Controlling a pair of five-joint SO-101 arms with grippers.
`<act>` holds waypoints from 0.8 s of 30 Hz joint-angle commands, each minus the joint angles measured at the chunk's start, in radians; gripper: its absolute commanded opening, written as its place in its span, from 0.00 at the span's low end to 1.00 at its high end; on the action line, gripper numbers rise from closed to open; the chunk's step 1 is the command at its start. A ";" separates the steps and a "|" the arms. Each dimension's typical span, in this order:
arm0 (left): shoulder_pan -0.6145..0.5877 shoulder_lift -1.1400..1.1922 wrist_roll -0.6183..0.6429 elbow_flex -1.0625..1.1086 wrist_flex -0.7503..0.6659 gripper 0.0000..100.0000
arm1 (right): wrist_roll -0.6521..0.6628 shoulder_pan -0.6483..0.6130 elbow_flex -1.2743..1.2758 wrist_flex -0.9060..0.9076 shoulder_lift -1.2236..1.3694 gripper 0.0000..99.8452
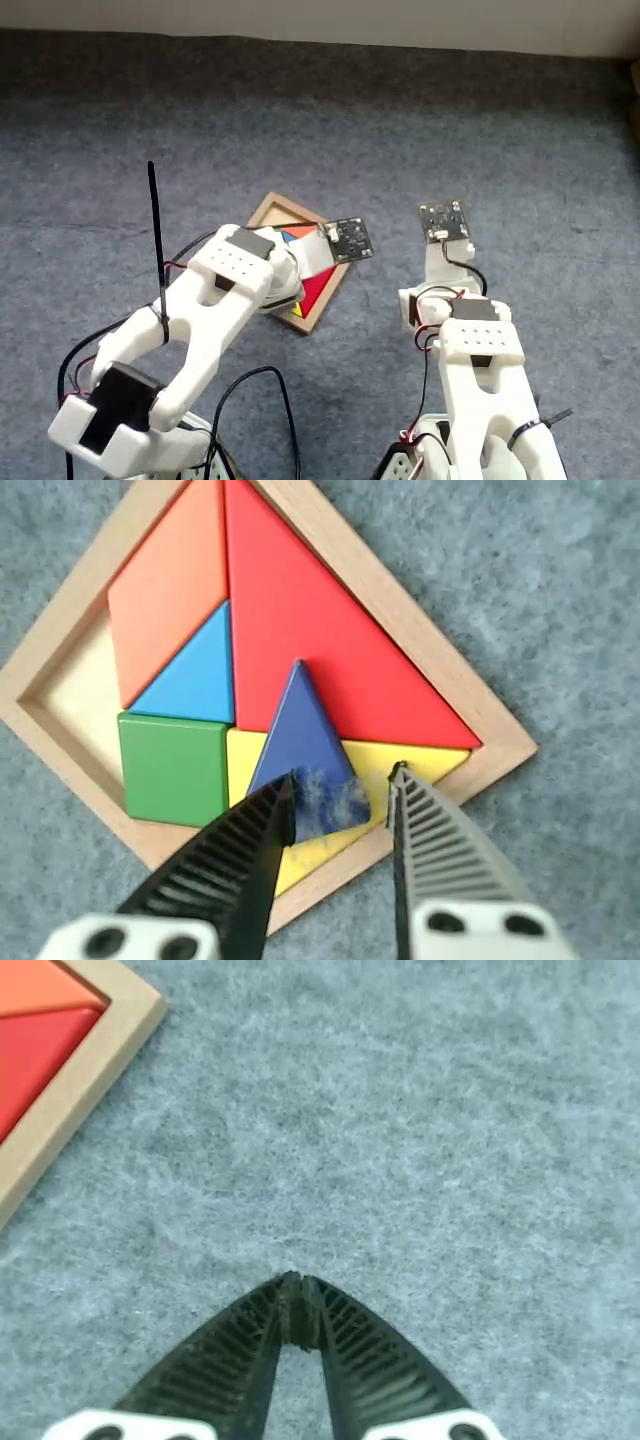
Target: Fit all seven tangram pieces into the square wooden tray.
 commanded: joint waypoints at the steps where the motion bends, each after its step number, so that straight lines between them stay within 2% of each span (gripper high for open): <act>1: -0.045 -0.005 0.012 -0.068 -0.009 0.16 | 0.014 0.008 -0.005 -0.021 -0.028 0.01; 10: -0.081 0.021 0.011 -0.130 -0.011 0.16 | 0.014 0.008 -0.005 -0.021 -0.028 0.01; 14: -0.097 0.170 0.015 -0.225 -0.005 0.21 | 0.014 0.008 -0.004 -0.021 -0.028 0.01; 17: -0.117 0.295 0.071 -0.341 -0.002 0.21 | 0.014 0.008 -0.004 -0.021 -0.028 0.01; 24: -0.124 0.427 0.087 -0.585 0.140 0.21 | 0.014 0.008 -0.004 -0.021 -0.028 0.01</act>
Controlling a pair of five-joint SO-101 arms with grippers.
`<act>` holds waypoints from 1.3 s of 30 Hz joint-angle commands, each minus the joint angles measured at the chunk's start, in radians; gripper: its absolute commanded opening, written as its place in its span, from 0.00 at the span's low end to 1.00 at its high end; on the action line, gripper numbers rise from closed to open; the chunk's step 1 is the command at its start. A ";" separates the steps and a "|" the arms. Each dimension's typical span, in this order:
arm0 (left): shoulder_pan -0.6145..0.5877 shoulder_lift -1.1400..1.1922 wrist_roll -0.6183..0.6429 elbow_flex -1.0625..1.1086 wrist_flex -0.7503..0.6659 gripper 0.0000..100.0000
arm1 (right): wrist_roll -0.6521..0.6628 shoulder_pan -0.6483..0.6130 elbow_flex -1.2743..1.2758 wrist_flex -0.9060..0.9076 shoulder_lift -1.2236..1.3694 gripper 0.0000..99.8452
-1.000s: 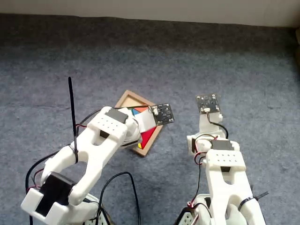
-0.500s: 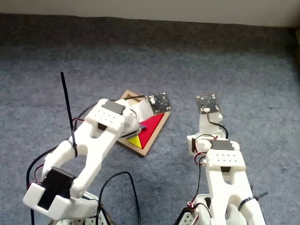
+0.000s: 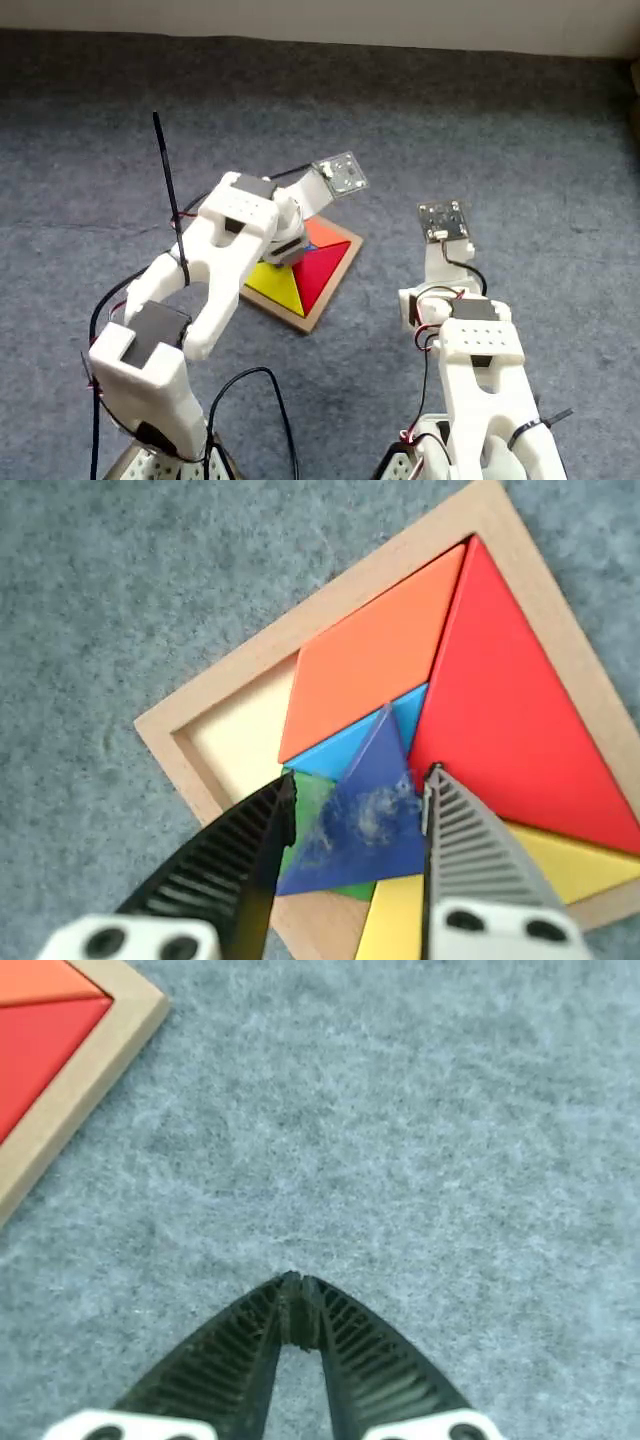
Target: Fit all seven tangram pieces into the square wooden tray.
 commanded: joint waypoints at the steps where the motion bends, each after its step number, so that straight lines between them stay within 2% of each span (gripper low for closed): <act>1: -0.005 0.035 0.011 -0.117 0.058 0.21 | 0.008 0.008 -0.004 -0.021 -0.028 0.01; 8: -0.016 0.104 0.011 -0.243 0.072 0.21 | 0.008 0.008 -0.004 -0.021 -0.028 0.01; 13: -0.025 0.059 0.017 -0.357 0.247 0.21 | 0.008 0.008 -0.004 -0.021 -0.028 0.01; 15: -0.022 0.022 0.063 -0.394 0.313 0.21 | 0.008 0.008 -0.004 -0.021 -0.028 0.01; 19: -0.022 -0.030 0.083 -0.390 0.388 0.21 | 0.008 0.008 -0.004 -0.021 -0.028 0.01; 24: -0.038 -0.042 0.086 -0.309 0.394 0.21 | 0.008 0.008 -0.004 -0.021 -0.028 0.01; 34: -0.128 -0.039 0.087 -0.114 0.074 0.21 | 0.008 0.008 -0.004 -0.021 -0.028 0.01; 39: -0.128 -0.039 0.087 -0.065 -0.018 0.21 | 0.008 0.008 -0.004 -0.021 -0.028 0.01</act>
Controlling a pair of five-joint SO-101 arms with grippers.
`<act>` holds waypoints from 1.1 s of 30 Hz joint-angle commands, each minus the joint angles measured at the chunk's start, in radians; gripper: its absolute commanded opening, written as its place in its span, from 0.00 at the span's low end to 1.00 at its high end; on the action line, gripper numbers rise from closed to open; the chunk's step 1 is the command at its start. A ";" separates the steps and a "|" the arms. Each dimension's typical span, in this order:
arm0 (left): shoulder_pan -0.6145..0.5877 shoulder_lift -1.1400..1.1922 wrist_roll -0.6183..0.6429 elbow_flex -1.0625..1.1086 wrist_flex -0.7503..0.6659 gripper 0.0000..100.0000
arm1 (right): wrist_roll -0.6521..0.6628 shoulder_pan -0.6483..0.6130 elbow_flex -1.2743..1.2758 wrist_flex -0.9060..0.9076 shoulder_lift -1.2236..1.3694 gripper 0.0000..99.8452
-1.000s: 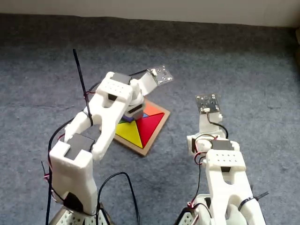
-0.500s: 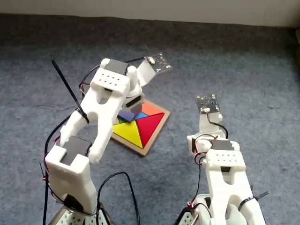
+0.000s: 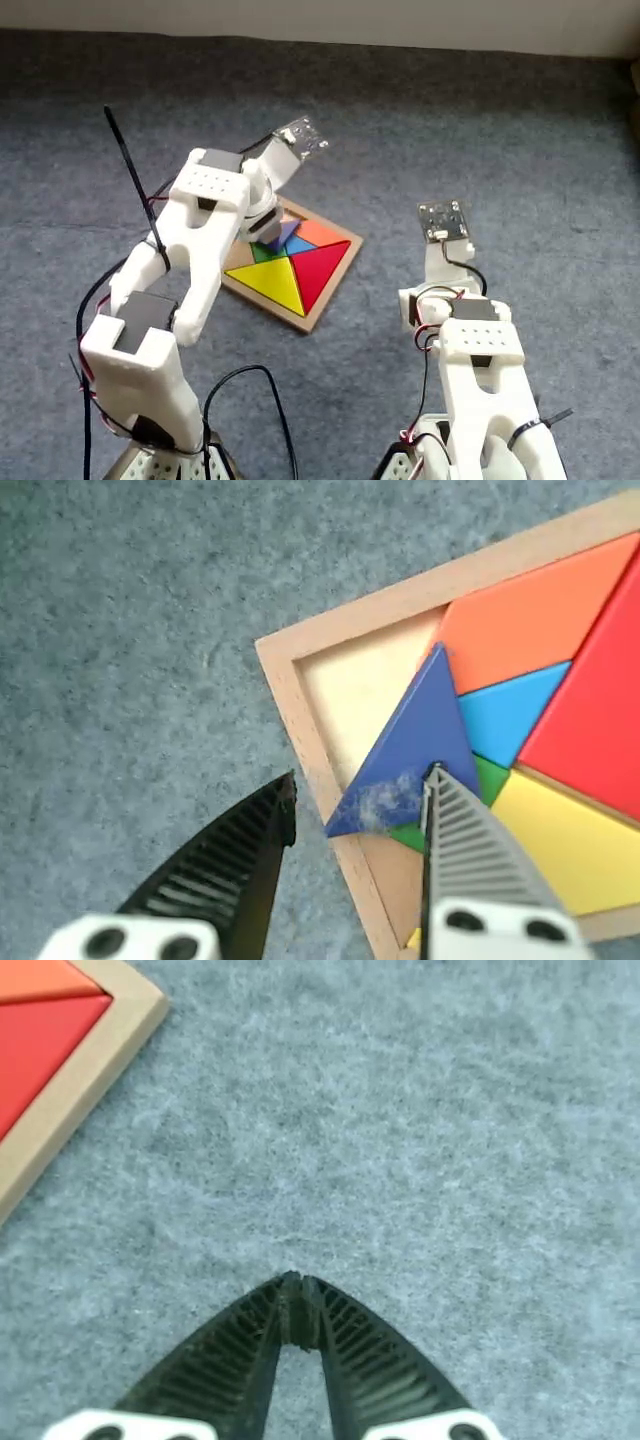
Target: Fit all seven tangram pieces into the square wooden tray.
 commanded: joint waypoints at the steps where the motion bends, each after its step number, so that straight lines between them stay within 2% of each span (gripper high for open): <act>1: -0.012 -0.031 0.008 0.015 -0.069 0.21 | 0.008 0.008 -0.004 -0.021 -0.028 0.01; 12: -0.058 0.070 0.064 -0.079 -0.086 0.21 | 0.008 0.008 -0.004 -0.021 -0.028 0.01; 20: -0.004 0.070 0.121 -0.255 0.133 0.21 | 0.008 0.008 -0.004 -0.021 -0.028 0.01; 33: -0.004 0.140 0.114 -0.271 0.137 0.21 | 0.008 0.008 -0.004 -0.021 -0.028 0.01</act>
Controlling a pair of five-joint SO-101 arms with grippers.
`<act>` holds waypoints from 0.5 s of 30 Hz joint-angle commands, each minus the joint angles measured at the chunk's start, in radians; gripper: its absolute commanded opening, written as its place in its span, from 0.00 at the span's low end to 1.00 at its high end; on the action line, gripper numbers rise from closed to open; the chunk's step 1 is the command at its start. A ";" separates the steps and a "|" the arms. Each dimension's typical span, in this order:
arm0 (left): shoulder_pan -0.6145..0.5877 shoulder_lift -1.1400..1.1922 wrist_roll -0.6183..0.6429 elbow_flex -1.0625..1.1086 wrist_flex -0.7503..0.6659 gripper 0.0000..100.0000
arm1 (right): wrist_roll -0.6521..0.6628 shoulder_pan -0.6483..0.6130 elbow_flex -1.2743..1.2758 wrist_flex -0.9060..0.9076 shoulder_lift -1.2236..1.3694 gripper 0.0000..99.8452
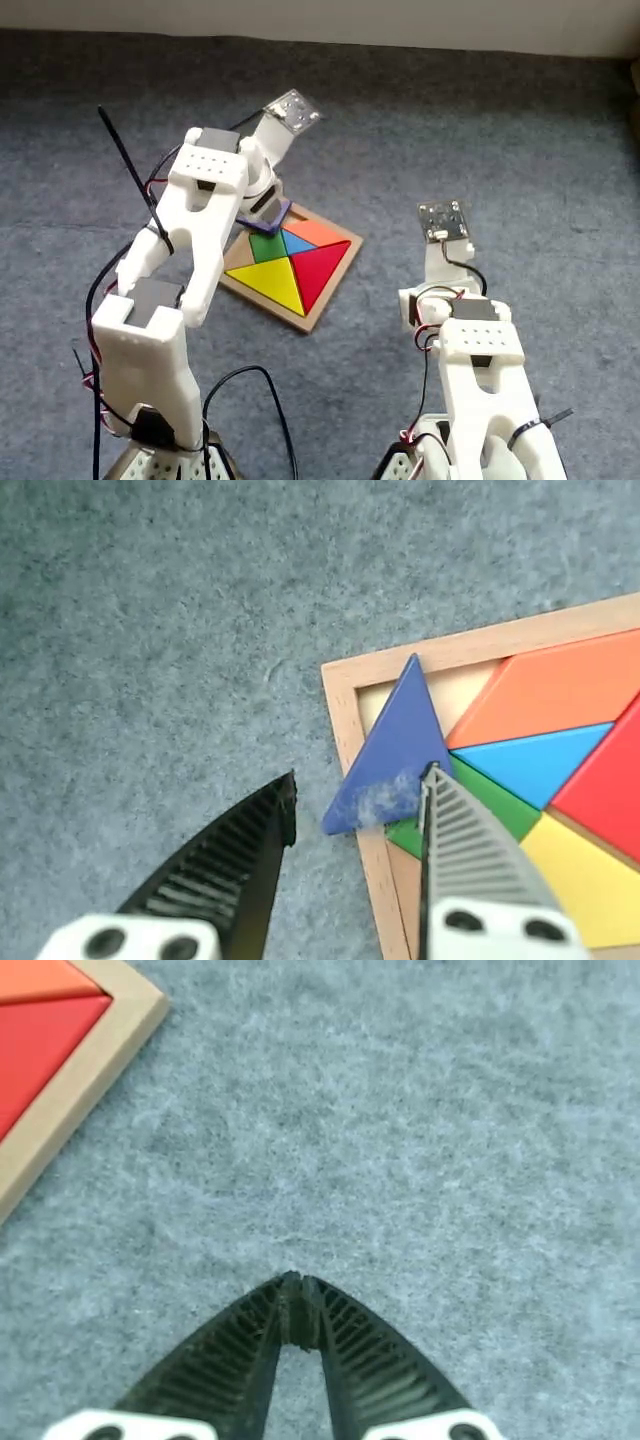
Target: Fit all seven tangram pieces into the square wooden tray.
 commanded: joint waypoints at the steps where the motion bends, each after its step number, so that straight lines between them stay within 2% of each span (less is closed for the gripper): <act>1: 0.021 0.028 0.006 -0.022 -0.020 0.21 | 0.008 0.008 -0.004 -0.021 -0.028 0.01; 6: 0.019 0.104 0.006 -0.024 -0.080 0.21 | 0.008 0.008 -0.002 -0.021 -0.028 0.01; 15: 0.027 0.111 0.009 -0.091 -0.078 0.21 | 0.008 0.008 -0.002 -0.021 -0.028 0.01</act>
